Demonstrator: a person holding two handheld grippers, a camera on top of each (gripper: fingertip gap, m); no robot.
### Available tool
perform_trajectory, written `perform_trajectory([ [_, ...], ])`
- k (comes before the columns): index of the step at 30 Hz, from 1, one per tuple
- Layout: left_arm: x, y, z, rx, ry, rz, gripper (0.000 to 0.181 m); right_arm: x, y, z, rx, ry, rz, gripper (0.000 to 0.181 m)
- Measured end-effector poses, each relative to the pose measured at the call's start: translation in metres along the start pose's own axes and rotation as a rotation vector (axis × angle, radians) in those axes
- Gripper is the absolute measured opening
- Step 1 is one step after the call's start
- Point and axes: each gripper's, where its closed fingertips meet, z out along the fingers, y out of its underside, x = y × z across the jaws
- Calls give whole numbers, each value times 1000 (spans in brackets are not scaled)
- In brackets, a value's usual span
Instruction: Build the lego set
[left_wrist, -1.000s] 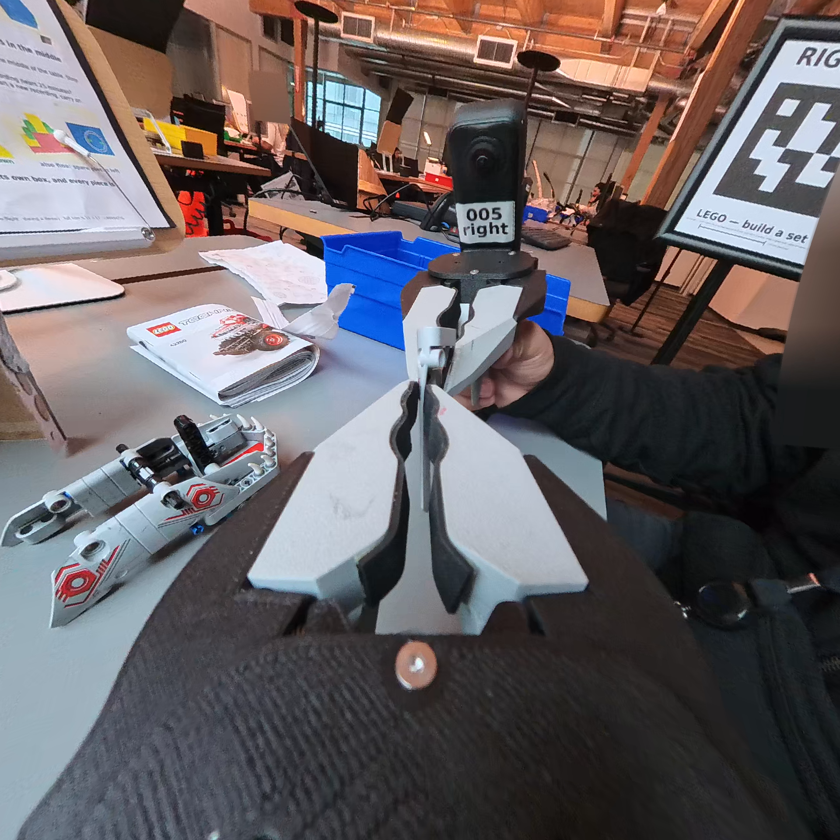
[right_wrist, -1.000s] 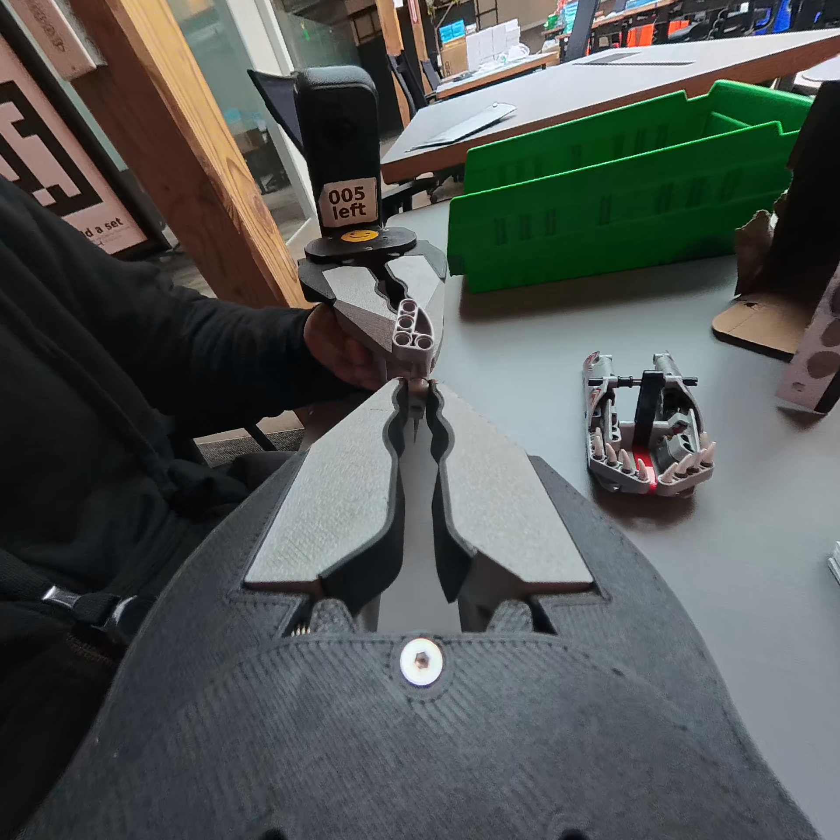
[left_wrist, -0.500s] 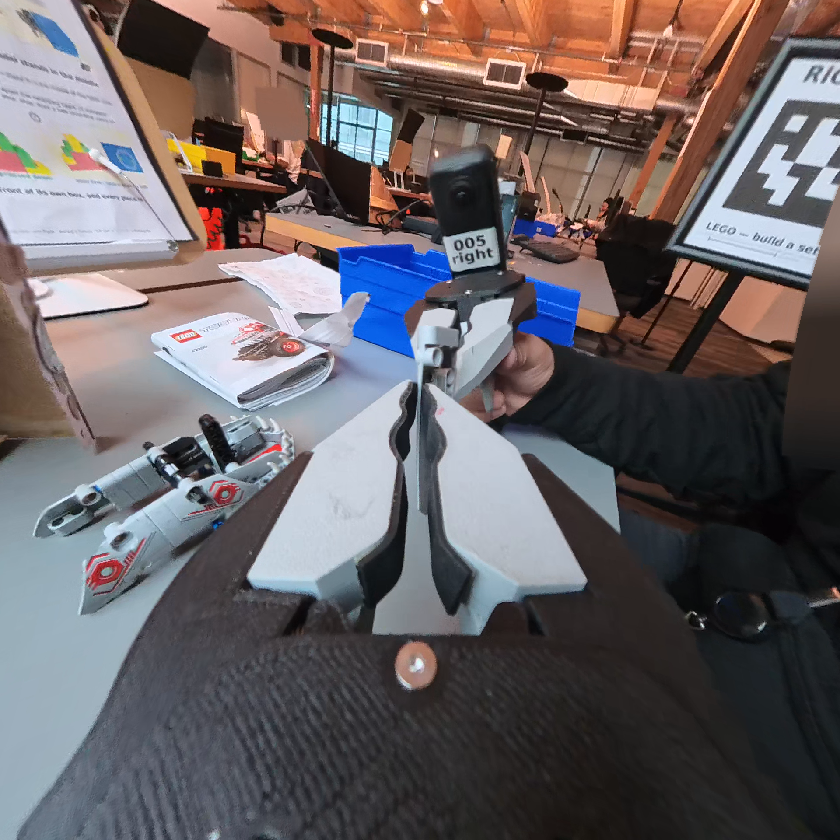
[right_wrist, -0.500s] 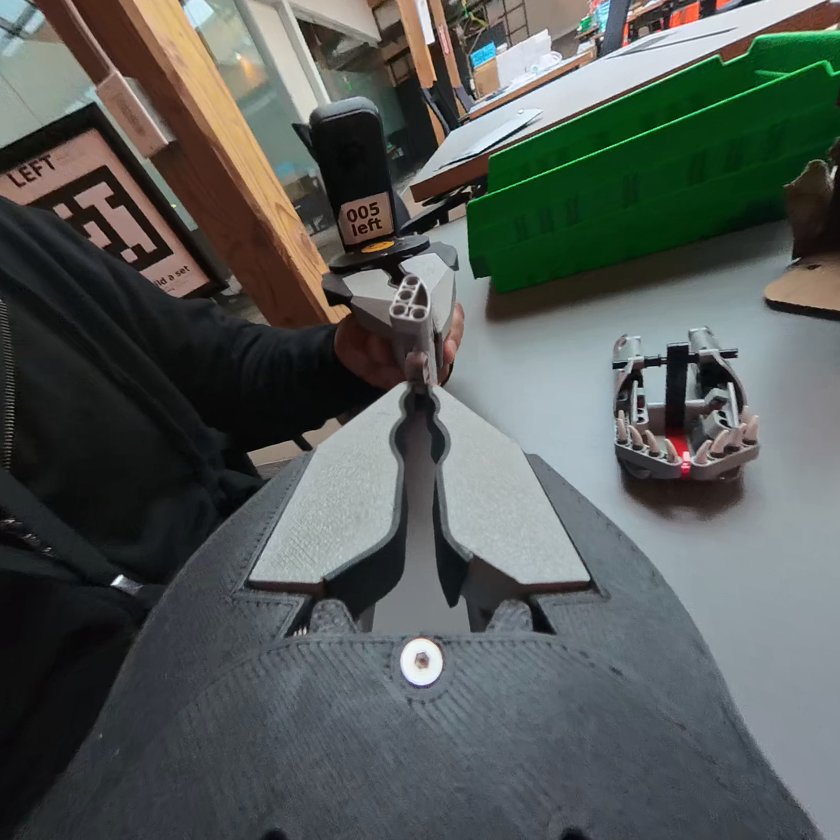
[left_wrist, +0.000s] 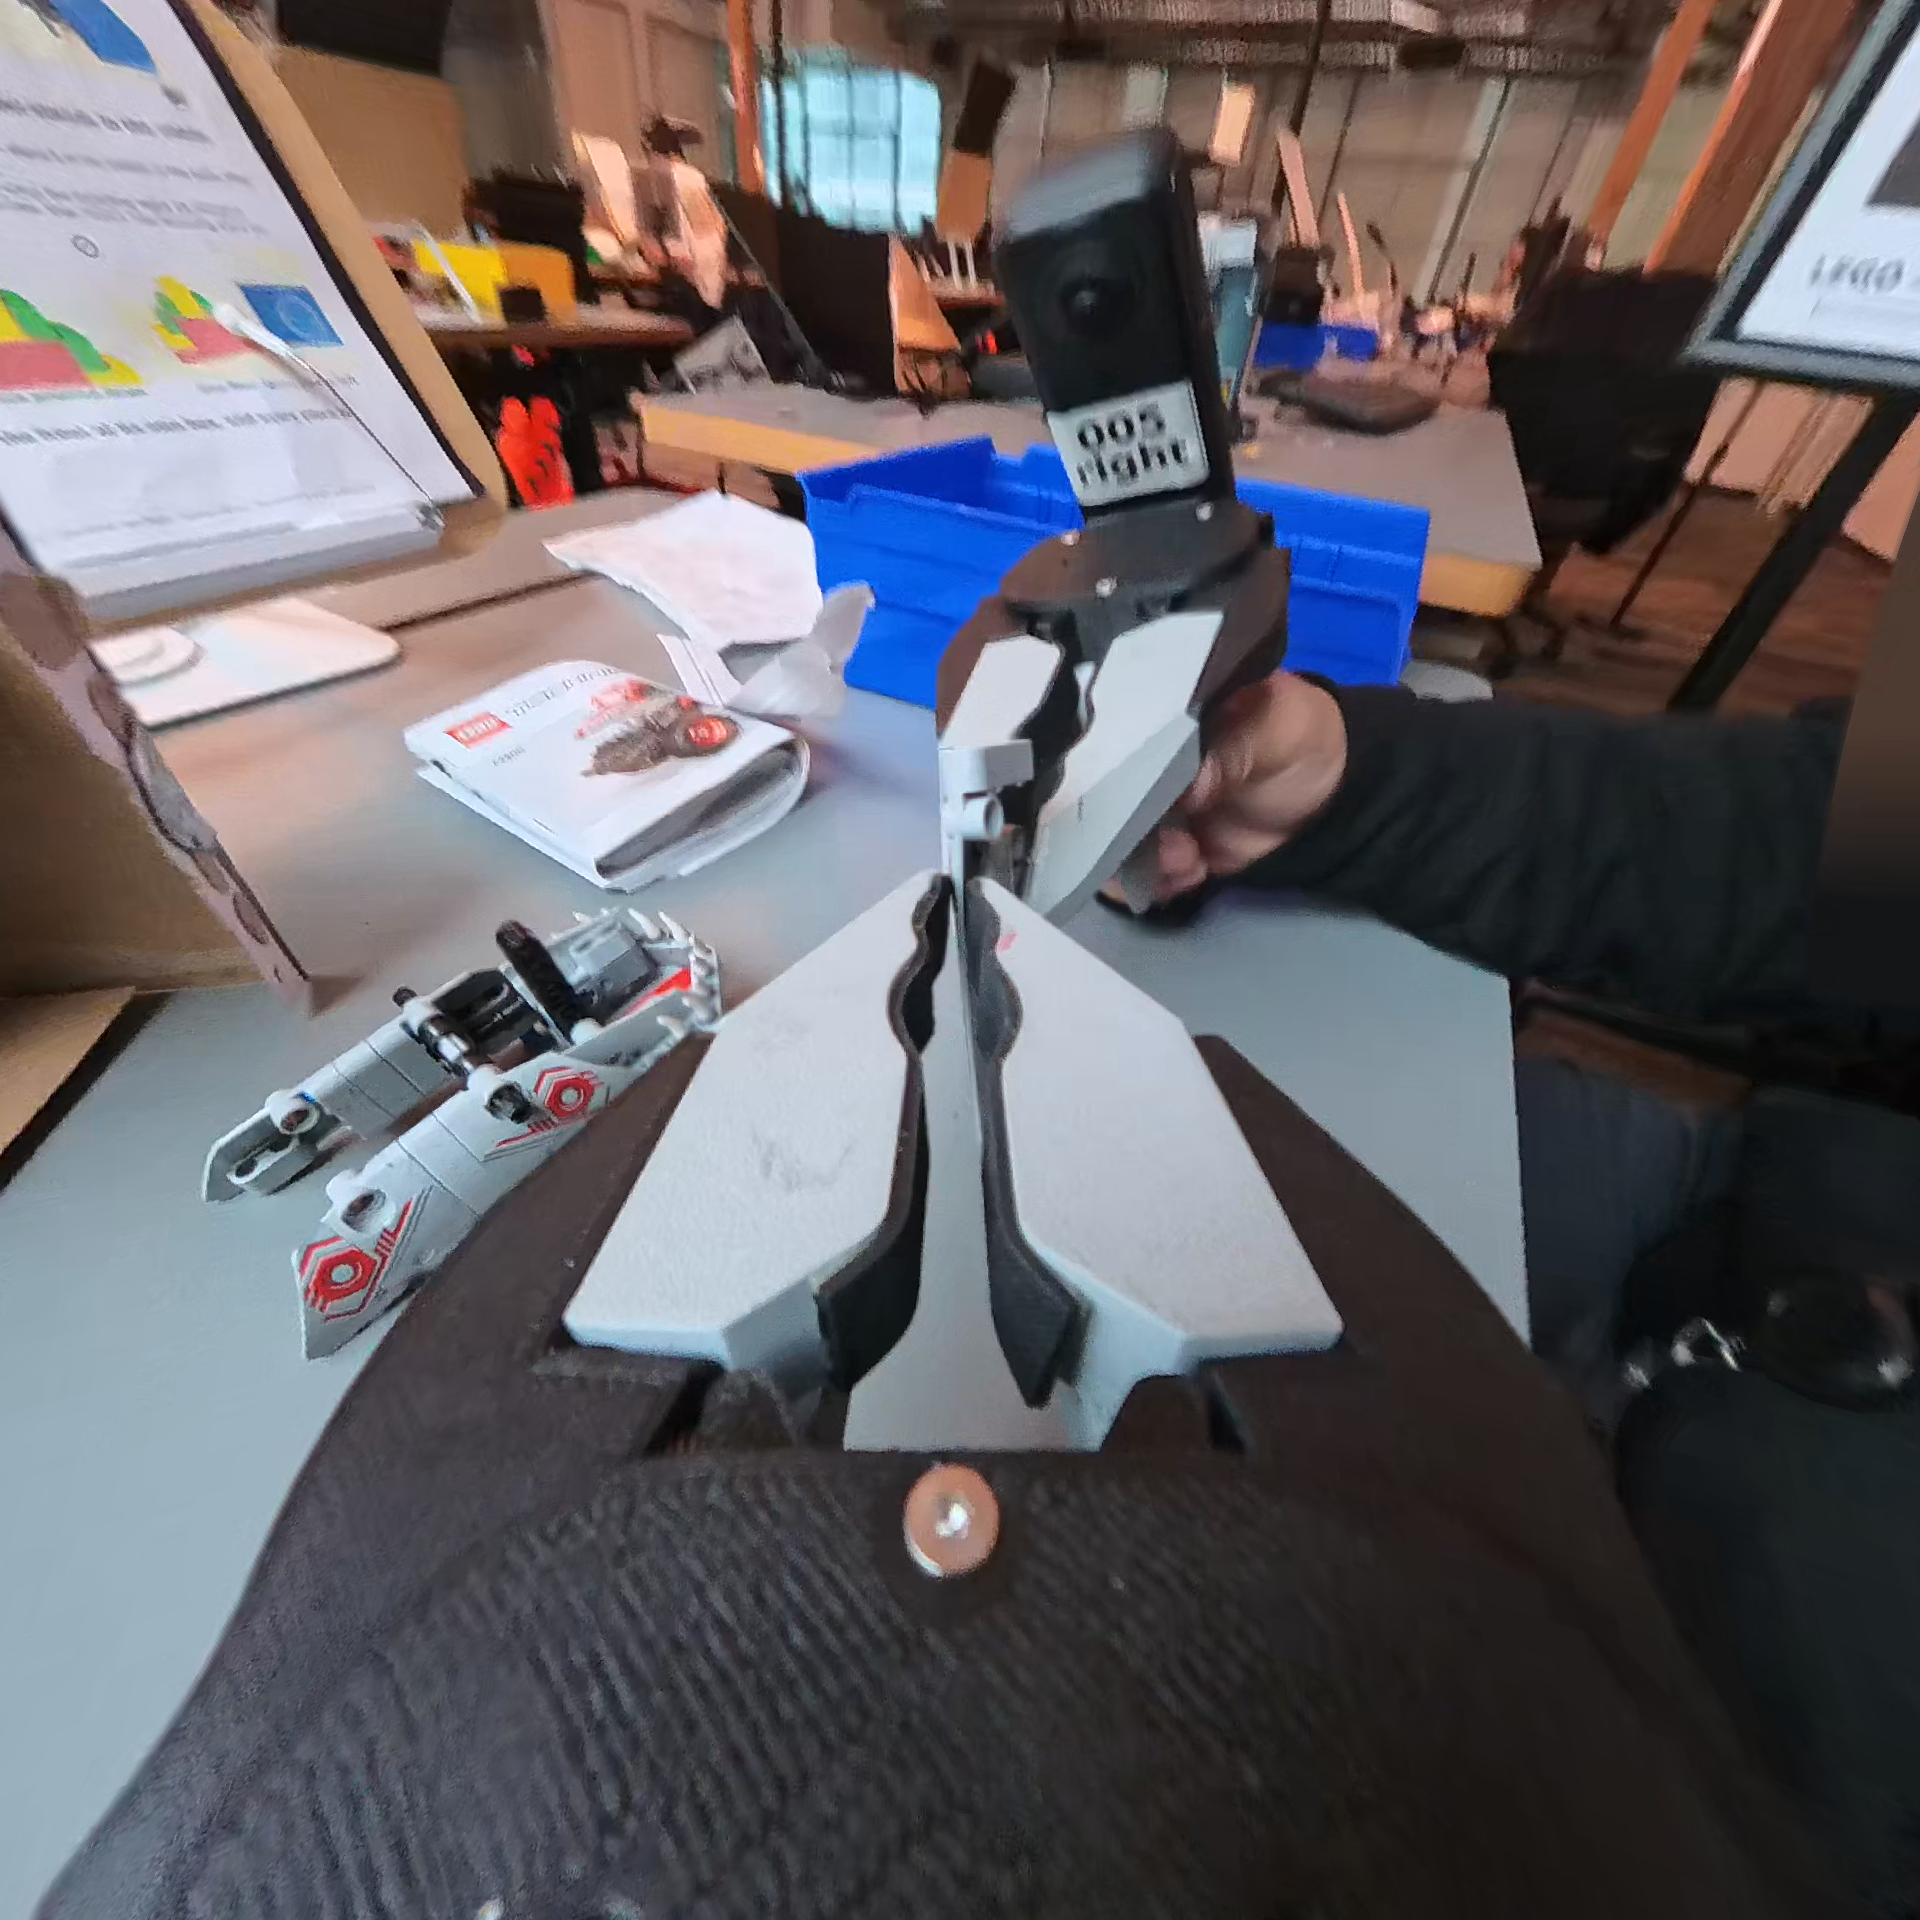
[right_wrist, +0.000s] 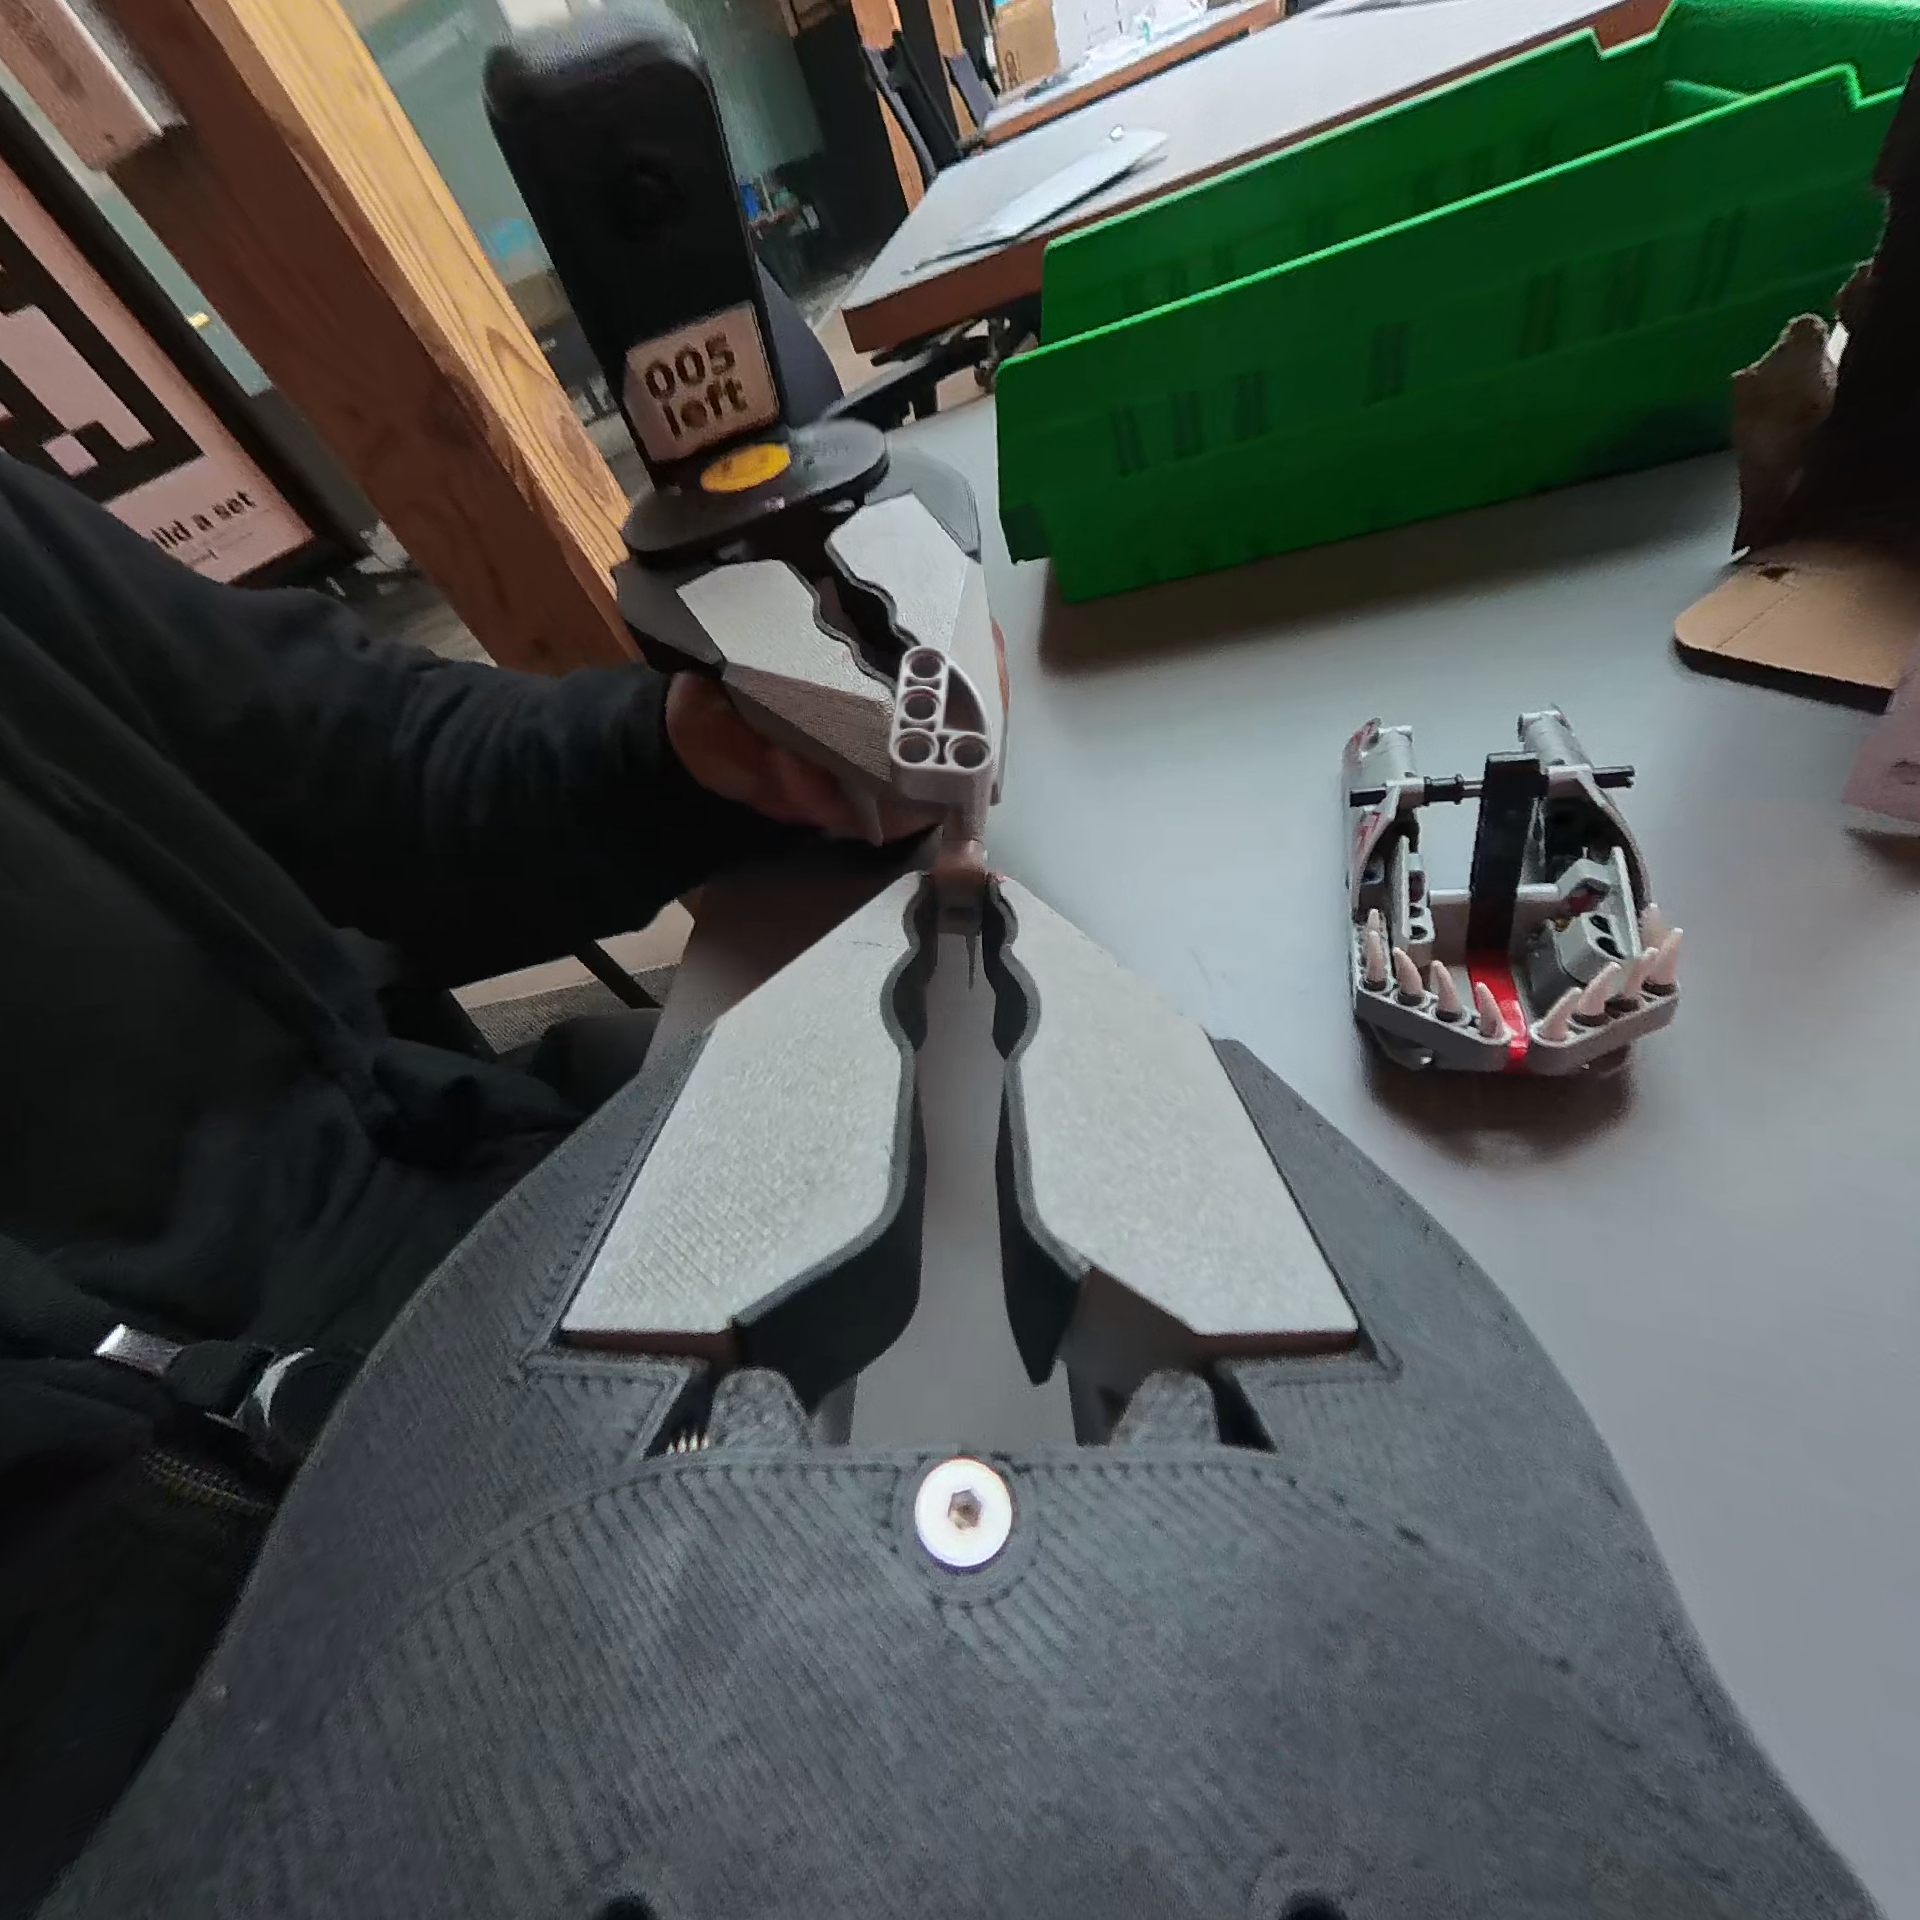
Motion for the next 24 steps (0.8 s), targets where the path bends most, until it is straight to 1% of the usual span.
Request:
perform_trajectory([
  [1,2,4,-1,-50,35,-9,0,0,2,0,-12,0,-4,4],
  [3,5,10,-6,-126,109,-72,6,-1,1,2,-10,3,-19,4],
  [5,5,9,-9,-111,147,-108,5,-3,1,4,-14,-16,-19,4],
  [8,10,15,-8,-128,193,-123,1,-8,0,5,-8,-48,-12,4],
  [10,12,13,-9,-107,213,-139,1,-10,-2,5,12,-80,31,4],
  [12,11,9,-10,-65,245,-195,1,-11,-5,5,27,-104,57,4],
  [14,9,9,-11,-58,240,-216,0,-10,-4,6,18,-85,33,5],
  [17,6,16,-12,-108,204,-159,0,-7,5,10,-49,-14,-31,5],
  [19,8,23,-12,-153,197,-124,0,-7,11,11,-86,-20,-19,4],
  [24,8,23,-13,-153,181,-96,0,-7,14,10,-99,-9,-39,4],
])
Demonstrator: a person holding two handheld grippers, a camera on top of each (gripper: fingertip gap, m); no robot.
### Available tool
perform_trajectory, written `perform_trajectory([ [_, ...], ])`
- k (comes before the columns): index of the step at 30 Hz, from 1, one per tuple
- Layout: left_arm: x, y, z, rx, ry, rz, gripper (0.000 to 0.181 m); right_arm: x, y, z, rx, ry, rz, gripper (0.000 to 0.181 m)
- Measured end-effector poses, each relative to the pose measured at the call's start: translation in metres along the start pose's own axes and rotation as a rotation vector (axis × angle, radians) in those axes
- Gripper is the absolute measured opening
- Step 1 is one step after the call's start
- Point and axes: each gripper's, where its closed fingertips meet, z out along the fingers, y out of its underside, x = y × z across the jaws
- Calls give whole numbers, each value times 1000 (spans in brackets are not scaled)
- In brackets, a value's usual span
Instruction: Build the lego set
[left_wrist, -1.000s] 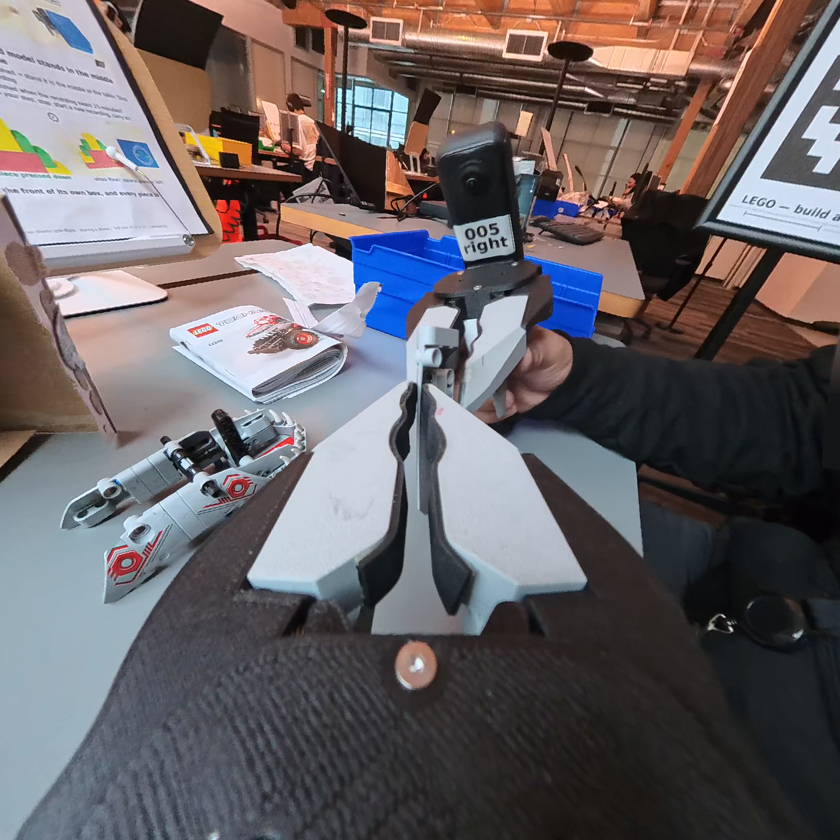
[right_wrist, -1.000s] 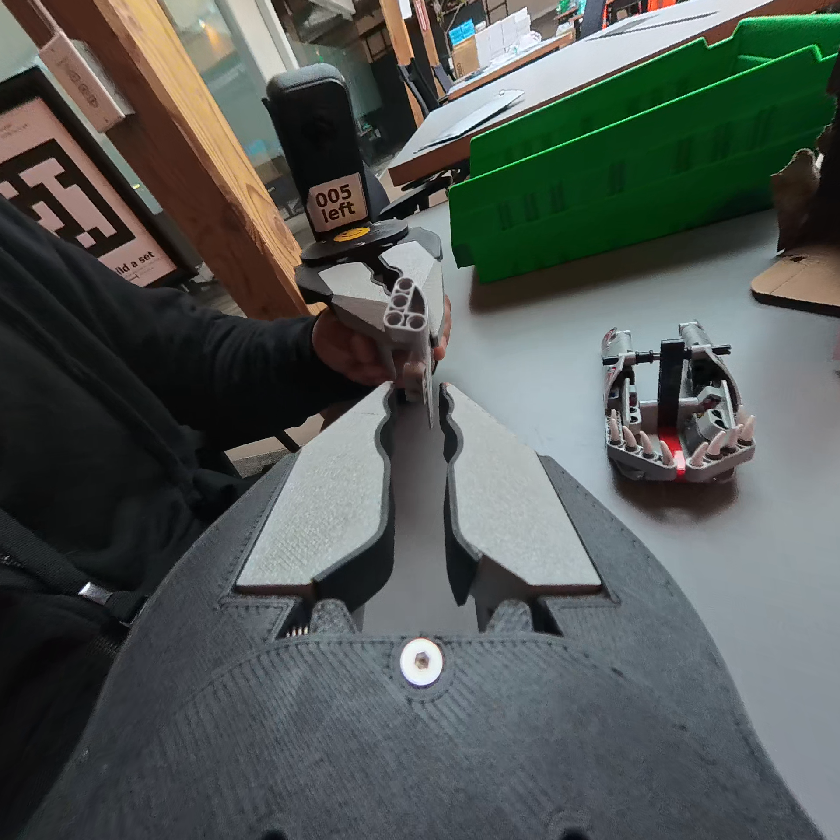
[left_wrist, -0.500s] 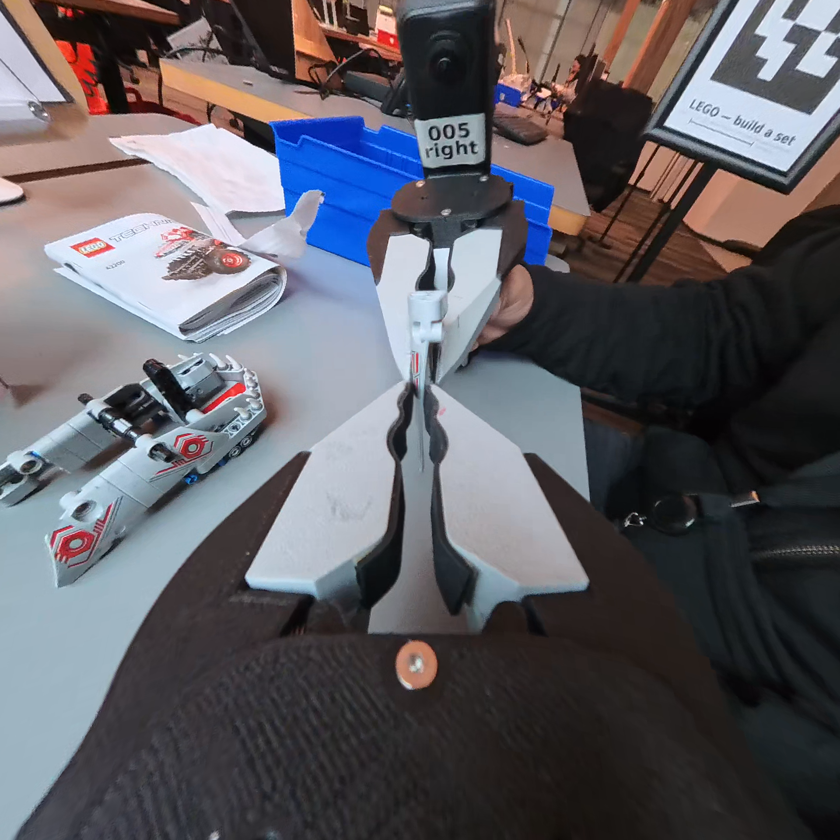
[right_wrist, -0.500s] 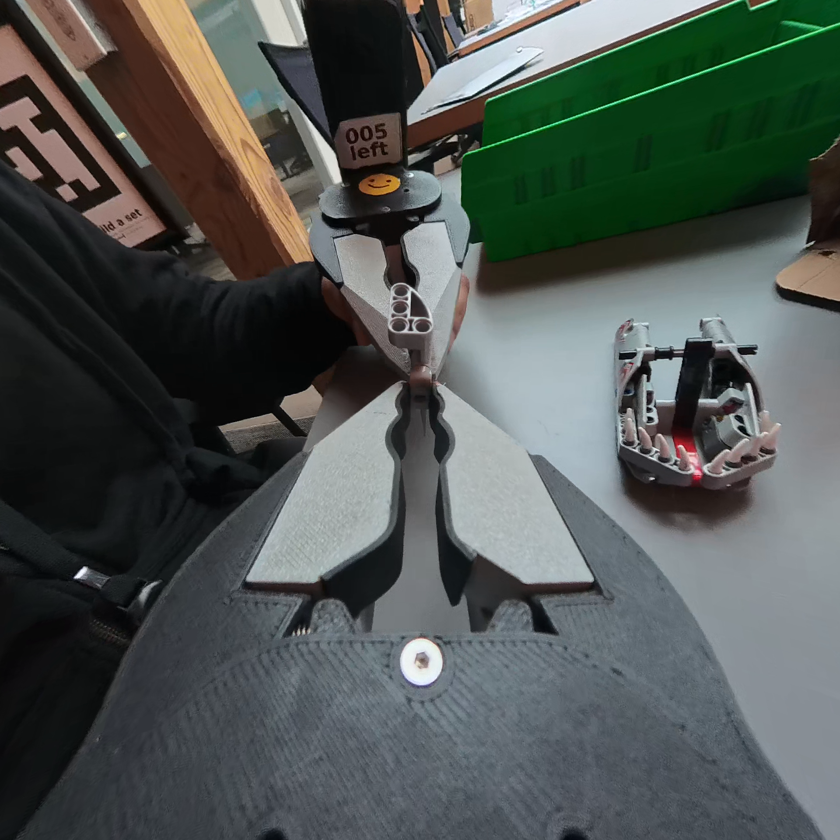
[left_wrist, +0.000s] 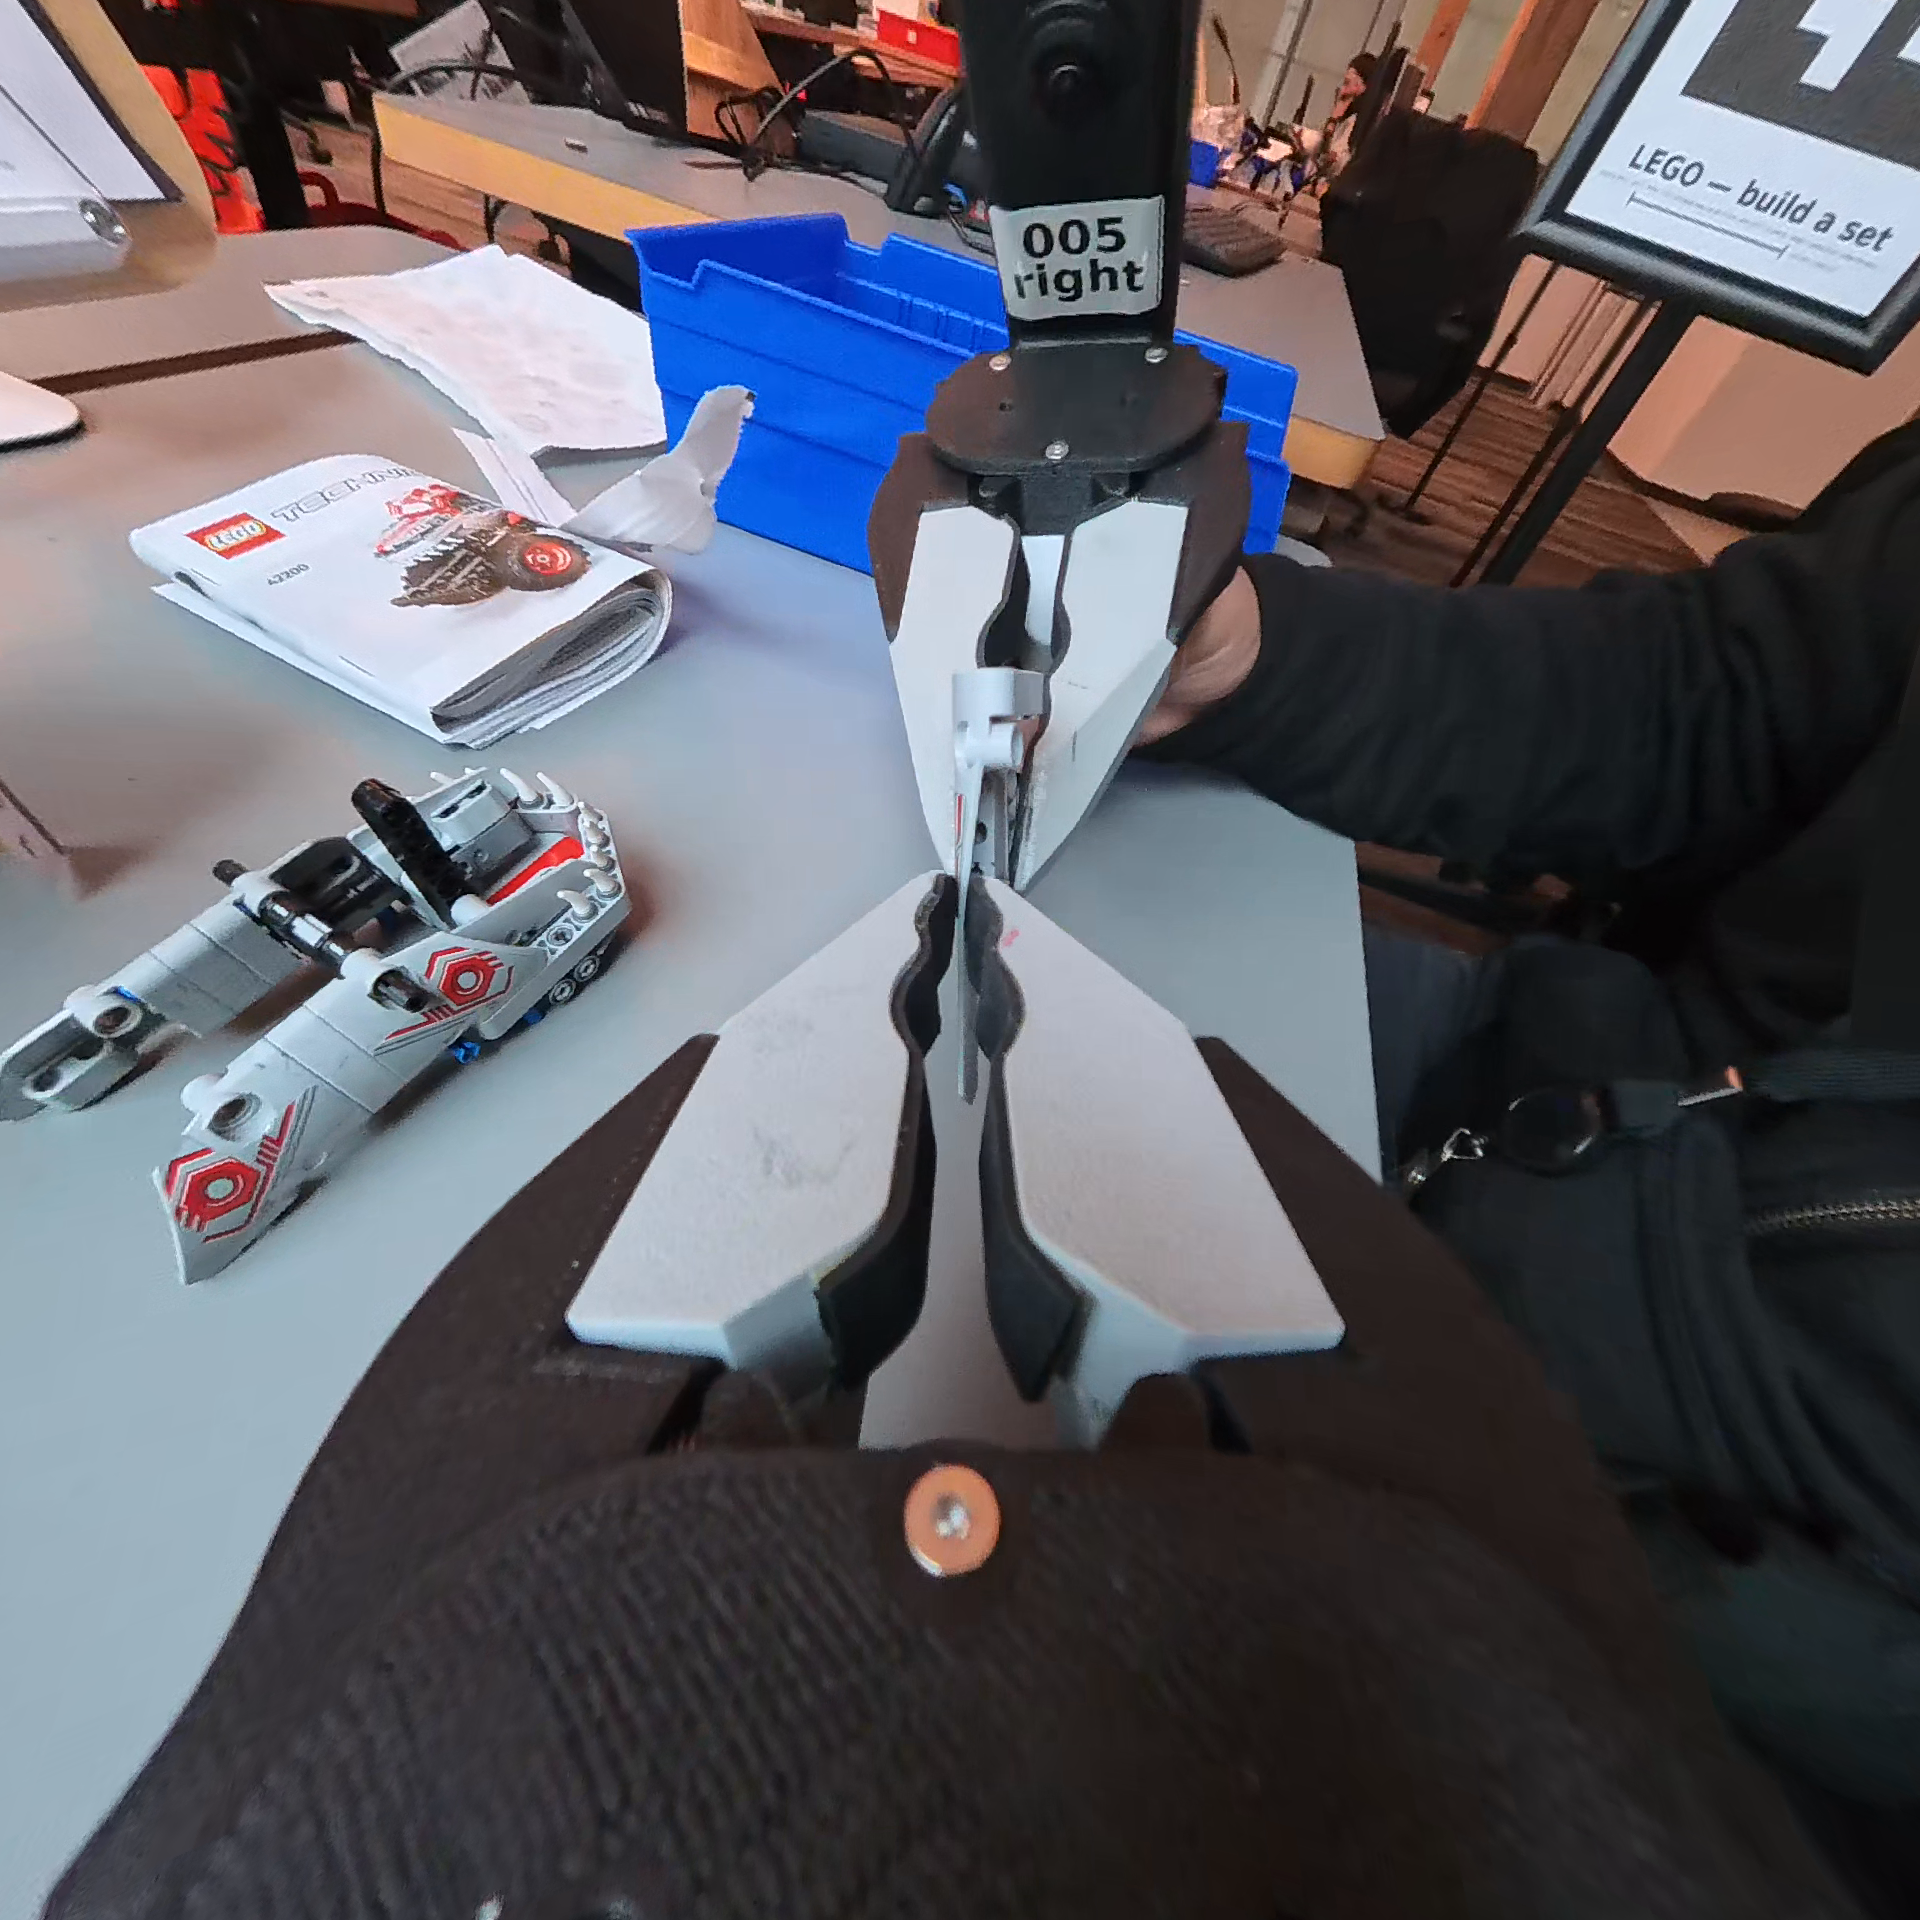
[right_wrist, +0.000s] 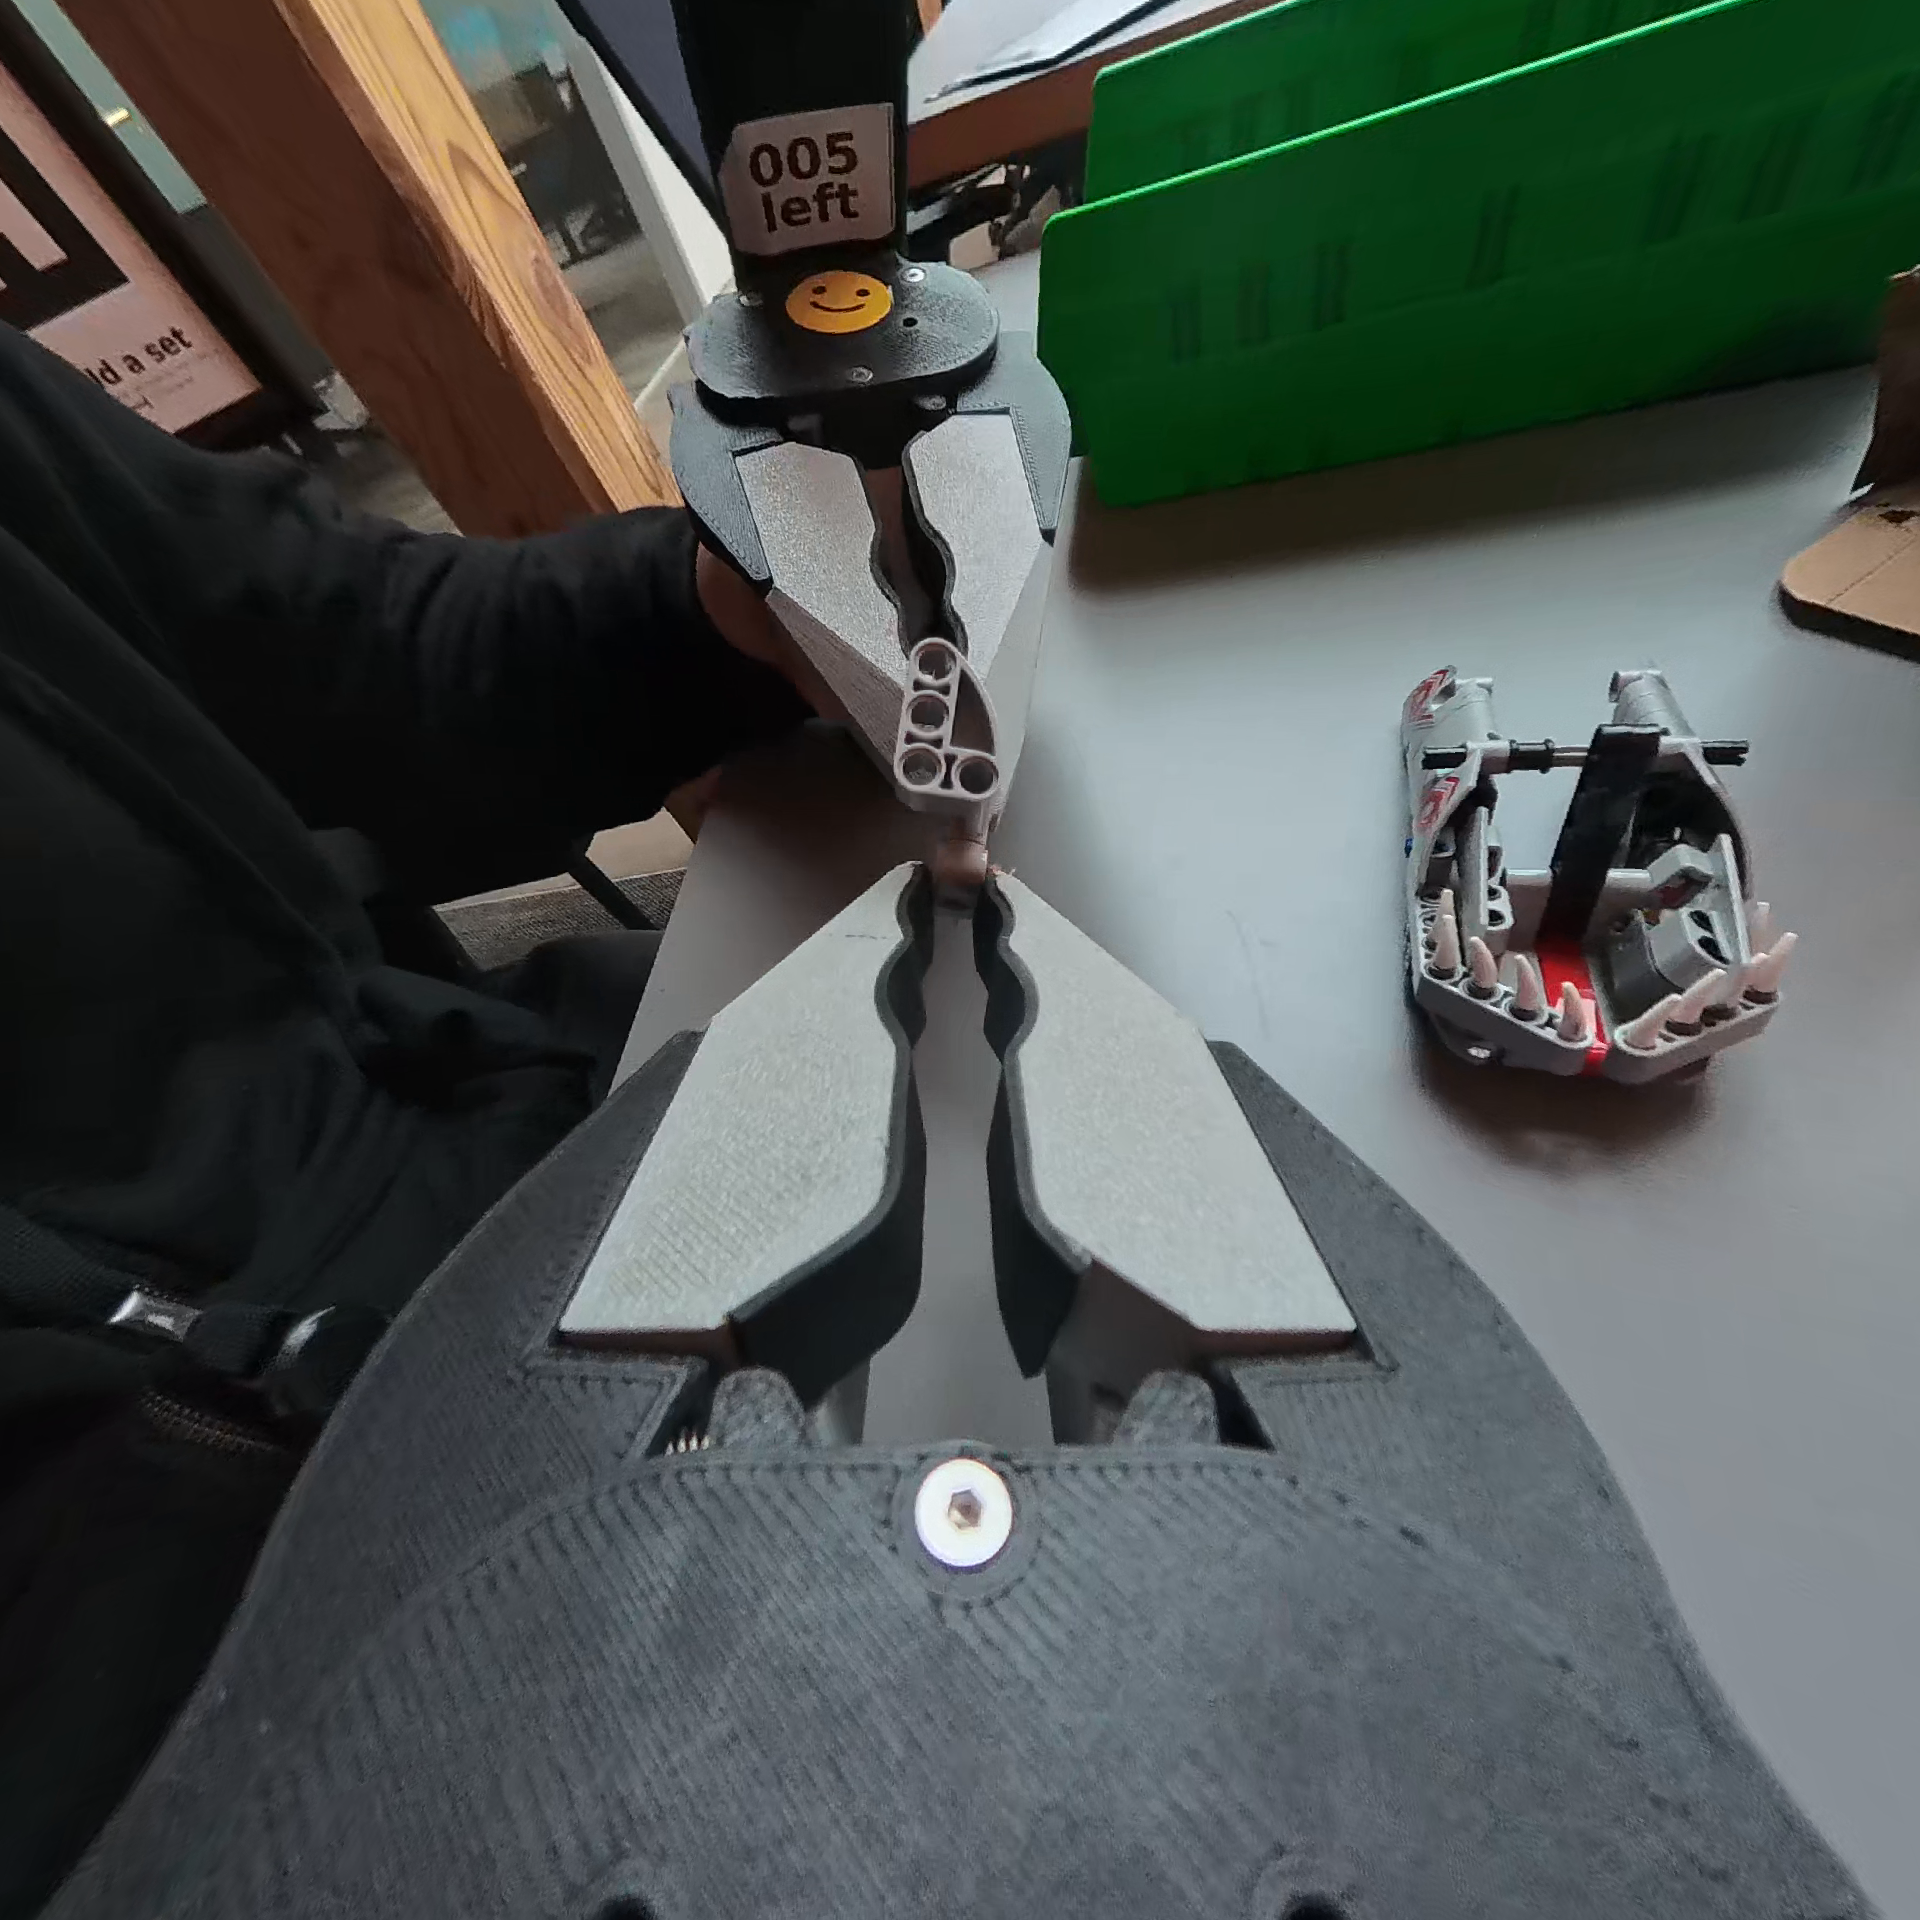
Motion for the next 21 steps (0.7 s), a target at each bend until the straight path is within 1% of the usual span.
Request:
perform_trajectory([
  [9,-1,3,1,-22,-55,76,0,1,4,0,-24,16,-21,5],
  [11,-2,2,1,-16,-48,61,0,2,2,1,-19,25,-32,5],
  [13,-4,-1,0,3,-53,57,0,3,-2,0,9,20,-13,5],
  [18,-10,-8,0,59,-67,-19,0,9,-14,-8,118,8,62,5],
  [21,-14,-12,-2,91,-73,-59,0,13,-21,-15,185,-5,109,9],
])
